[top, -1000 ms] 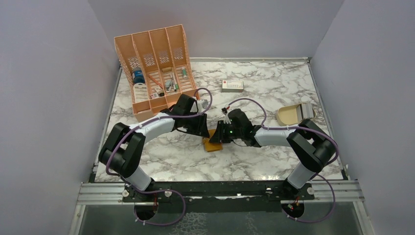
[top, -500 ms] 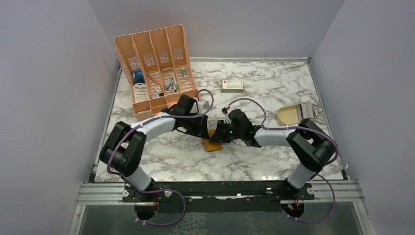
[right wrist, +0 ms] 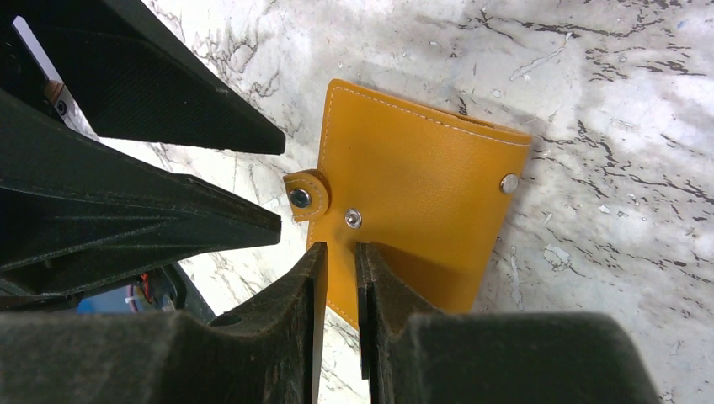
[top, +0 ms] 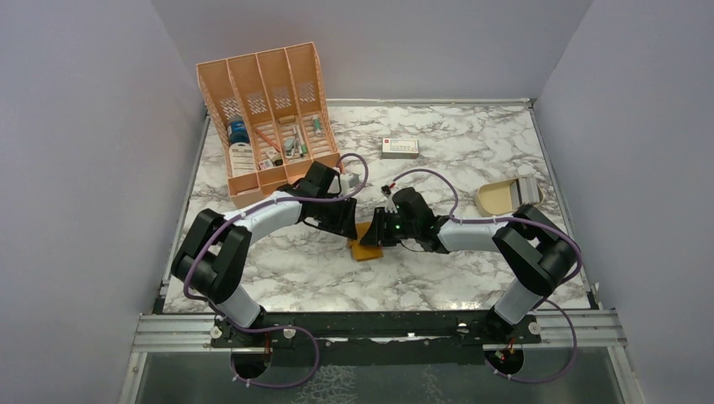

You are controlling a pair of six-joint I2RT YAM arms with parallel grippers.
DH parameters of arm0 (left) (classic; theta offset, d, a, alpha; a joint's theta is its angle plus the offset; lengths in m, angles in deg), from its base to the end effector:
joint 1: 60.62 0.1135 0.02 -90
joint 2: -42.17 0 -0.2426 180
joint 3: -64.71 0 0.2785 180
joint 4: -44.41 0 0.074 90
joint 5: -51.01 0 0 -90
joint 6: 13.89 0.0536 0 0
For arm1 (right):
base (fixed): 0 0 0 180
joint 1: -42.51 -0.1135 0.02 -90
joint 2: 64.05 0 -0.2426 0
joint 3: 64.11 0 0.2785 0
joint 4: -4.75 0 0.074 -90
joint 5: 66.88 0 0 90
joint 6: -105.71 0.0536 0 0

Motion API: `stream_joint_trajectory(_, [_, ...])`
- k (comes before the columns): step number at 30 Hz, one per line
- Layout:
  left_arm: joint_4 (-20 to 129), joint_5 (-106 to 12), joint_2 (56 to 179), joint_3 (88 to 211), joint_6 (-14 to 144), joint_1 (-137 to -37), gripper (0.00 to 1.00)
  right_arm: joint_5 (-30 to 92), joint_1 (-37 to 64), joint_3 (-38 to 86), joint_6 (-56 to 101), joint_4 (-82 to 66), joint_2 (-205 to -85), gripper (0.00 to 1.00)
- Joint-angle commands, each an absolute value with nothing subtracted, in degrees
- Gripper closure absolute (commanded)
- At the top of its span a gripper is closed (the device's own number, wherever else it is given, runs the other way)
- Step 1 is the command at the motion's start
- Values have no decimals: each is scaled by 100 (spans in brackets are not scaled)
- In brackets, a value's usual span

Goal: Put the credit cards into the card holder
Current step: Close the card holder at the center of the board.

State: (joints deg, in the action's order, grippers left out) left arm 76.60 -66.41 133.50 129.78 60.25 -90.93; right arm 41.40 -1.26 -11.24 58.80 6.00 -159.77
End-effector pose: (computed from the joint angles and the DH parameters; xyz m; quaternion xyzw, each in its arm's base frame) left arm 0.2802 -0.1924 0.1292 0.1815 0.9194 -0.3134 0.1535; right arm 0.2352 0.2486 0.0826 -0.0705 0.9001 0.3835 0.1943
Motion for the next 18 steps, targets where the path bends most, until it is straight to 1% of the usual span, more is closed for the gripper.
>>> stream_joint_trajectory(1, [7734,-6622,13516,13160,6152,-9079,55,4173,-141,-1199,5737,659,-16081,81])
stream_joint_trajectory(4, [7652,-6807,13605,13178,6138,-9077,57,4190,-143,-1203,5745,698,-16102,81])
stream_joint_trajectory(8, [7544,-7037,13686,13219,6091,-9084,68,4210,-143,-1205,5746,721,-16133,81])
stream_joint_trajectory(11, [7472,-7166,13717,13204,6048,-9080,70,4219,-143,-1212,5745,734,-16124,81])
stream_joint_trajectory(16, [7225,-7438,13762,13179,5934,-9077,78,4226,-144,-1245,5746,772,-16170,81])
stream_joint_trajectory(18, [7191,-7542,13814,13182,5919,-9077,86,4228,-143,-1259,5746,791,-16174,81])
